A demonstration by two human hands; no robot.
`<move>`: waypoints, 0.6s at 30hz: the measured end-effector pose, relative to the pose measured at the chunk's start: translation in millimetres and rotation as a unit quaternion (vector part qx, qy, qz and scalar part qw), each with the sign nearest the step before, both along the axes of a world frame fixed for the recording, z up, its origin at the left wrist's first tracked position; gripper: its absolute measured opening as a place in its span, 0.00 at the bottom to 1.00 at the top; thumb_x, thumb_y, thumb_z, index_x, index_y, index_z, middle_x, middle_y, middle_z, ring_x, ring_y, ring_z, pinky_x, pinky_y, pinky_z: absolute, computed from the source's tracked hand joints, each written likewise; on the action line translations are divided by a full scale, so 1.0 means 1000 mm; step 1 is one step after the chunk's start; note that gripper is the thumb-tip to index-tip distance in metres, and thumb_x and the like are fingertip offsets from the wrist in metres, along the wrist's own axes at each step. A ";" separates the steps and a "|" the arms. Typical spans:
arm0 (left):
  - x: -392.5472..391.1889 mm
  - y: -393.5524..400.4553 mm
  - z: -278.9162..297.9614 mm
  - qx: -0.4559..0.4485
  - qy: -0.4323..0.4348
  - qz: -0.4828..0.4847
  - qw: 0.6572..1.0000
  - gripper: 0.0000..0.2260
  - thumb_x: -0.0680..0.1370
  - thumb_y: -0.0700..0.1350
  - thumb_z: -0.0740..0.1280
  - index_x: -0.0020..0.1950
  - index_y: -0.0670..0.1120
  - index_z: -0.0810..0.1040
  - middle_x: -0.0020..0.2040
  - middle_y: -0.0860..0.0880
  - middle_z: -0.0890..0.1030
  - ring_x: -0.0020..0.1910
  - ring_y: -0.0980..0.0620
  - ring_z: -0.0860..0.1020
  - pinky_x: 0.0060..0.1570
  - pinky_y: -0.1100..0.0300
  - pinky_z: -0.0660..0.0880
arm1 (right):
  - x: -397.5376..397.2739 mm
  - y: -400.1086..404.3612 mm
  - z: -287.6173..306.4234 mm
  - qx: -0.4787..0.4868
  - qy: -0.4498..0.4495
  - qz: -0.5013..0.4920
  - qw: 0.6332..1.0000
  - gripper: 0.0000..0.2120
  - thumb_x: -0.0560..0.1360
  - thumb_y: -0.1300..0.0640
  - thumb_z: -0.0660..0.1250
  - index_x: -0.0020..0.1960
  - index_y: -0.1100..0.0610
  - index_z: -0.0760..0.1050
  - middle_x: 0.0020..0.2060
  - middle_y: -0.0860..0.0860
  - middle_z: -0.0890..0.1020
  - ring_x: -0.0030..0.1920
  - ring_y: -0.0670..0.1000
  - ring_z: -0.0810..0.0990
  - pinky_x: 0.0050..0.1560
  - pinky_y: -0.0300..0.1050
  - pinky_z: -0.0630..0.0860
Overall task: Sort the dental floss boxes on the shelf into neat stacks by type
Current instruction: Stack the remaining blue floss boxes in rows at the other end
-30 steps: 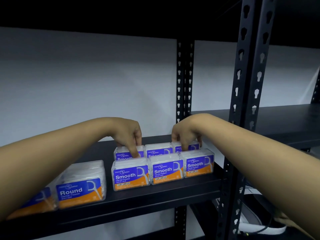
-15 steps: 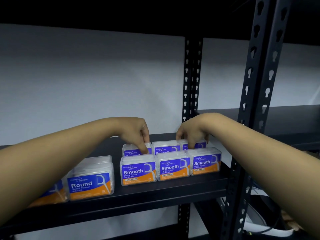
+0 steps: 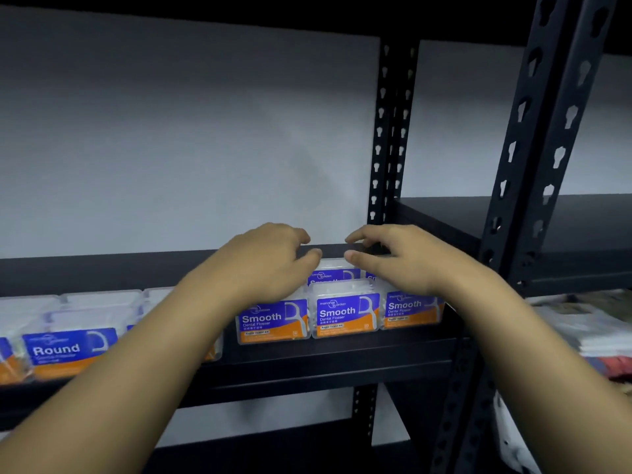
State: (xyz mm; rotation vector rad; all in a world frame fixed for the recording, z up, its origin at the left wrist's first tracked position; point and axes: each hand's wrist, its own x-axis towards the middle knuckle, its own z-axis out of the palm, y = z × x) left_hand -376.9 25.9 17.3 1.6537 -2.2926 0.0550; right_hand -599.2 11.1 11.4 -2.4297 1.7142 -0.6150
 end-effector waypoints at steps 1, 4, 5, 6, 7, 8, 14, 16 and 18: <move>-0.003 -0.001 -0.004 0.004 -0.016 0.010 1.000 0.23 0.83 0.61 0.55 0.71 0.50 0.74 0.68 0.49 0.78 0.64 0.49 0.76 0.63 0.49 0.75 | -0.002 -0.002 -0.006 0.002 -0.002 0.000 1.000 0.24 0.79 0.34 0.62 0.71 0.41 0.74 0.66 0.45 0.80 0.63 0.47 0.78 0.65 0.51 0.76; -0.010 -0.006 -0.019 0.019 -0.024 0.023 0.999 0.21 0.83 0.60 0.53 0.64 0.48 0.76 0.59 0.48 0.80 0.54 0.51 0.78 0.53 0.53 0.76 | -0.004 -0.006 -0.020 0.006 -0.027 0.010 1.000 0.20 0.81 0.37 0.61 0.68 0.44 0.76 0.63 0.45 0.82 0.60 0.46 0.80 0.61 0.50 0.78; -0.012 -0.008 -0.023 0.015 -0.017 0.023 0.999 0.20 0.84 0.59 0.53 0.62 0.48 0.77 0.57 0.48 0.79 0.53 0.52 0.78 0.49 0.55 0.76 | -0.005 -0.007 -0.023 0.000 -0.032 0.012 0.999 0.19 0.82 0.38 0.60 0.67 0.44 0.76 0.63 0.45 0.82 0.60 0.46 0.80 0.61 0.50 0.79; -0.013 -0.010 -0.026 0.008 -0.007 0.024 1.000 0.19 0.84 0.58 0.53 0.60 0.48 0.77 0.55 0.48 0.79 0.51 0.53 0.77 0.47 0.56 0.74 | -0.005 -0.009 -0.024 -0.005 -0.034 0.013 0.999 0.18 0.82 0.39 0.60 0.67 0.44 0.76 0.62 0.45 0.82 0.60 0.46 0.80 0.60 0.50 0.78; -0.014 -0.011 -0.028 0.001 0.009 0.024 1.000 0.18 0.84 0.57 0.54 0.58 0.47 0.77 0.52 0.48 0.78 0.50 0.53 0.77 0.44 0.57 0.73 | -0.006 -0.010 -0.025 -0.008 -0.034 0.014 0.999 0.18 0.82 0.39 0.60 0.68 0.44 0.76 0.62 0.45 0.82 0.60 0.46 0.80 0.60 0.50 0.78; -0.014 -0.013 -0.030 -0.007 0.027 0.024 0.999 0.17 0.85 0.56 0.54 0.54 0.47 0.78 0.51 0.48 0.79 0.48 0.53 0.77 0.42 0.58 0.71 | -0.006 -0.011 -0.026 -0.010 -0.031 0.014 0.999 0.17 0.83 0.39 0.59 0.67 0.44 0.76 0.62 0.46 0.82 0.60 0.47 0.80 0.61 0.51 0.78; -0.013 -0.015 -0.038 -0.049 0.075 0.020 0.996 0.17 0.84 0.51 0.55 0.38 0.47 0.73 0.42 0.46 0.79 0.41 0.51 0.77 0.36 0.57 0.67 | -0.004 -0.014 -0.028 -0.020 -0.005 -0.002 1.000 0.18 0.82 0.36 0.54 0.64 0.40 0.76 0.58 0.44 0.83 0.62 0.50 0.78 0.60 0.57 0.78; -0.013 -0.015 -0.039 -0.033 0.084 0.012 0.996 0.18 0.84 0.53 0.55 0.41 0.47 0.77 0.42 0.48 0.81 0.41 0.52 0.79 0.37 0.57 0.71 | -0.003 -0.013 -0.028 -0.024 0.010 -0.011 1.000 0.20 0.81 0.35 0.52 0.63 0.39 0.76 0.57 0.43 0.84 0.61 0.50 0.78 0.60 0.59 0.77; -0.013 -0.016 -0.039 -0.026 0.088 0.007 0.996 0.19 0.84 0.55 0.55 0.46 0.47 0.80 0.43 0.48 0.82 0.41 0.52 0.80 0.38 0.56 0.74 | -0.001 -0.011 -0.027 -0.033 0.030 -0.025 0.999 0.20 0.82 0.35 0.51 0.60 0.41 0.78 0.54 0.44 0.84 0.59 0.51 0.80 0.60 0.59 0.76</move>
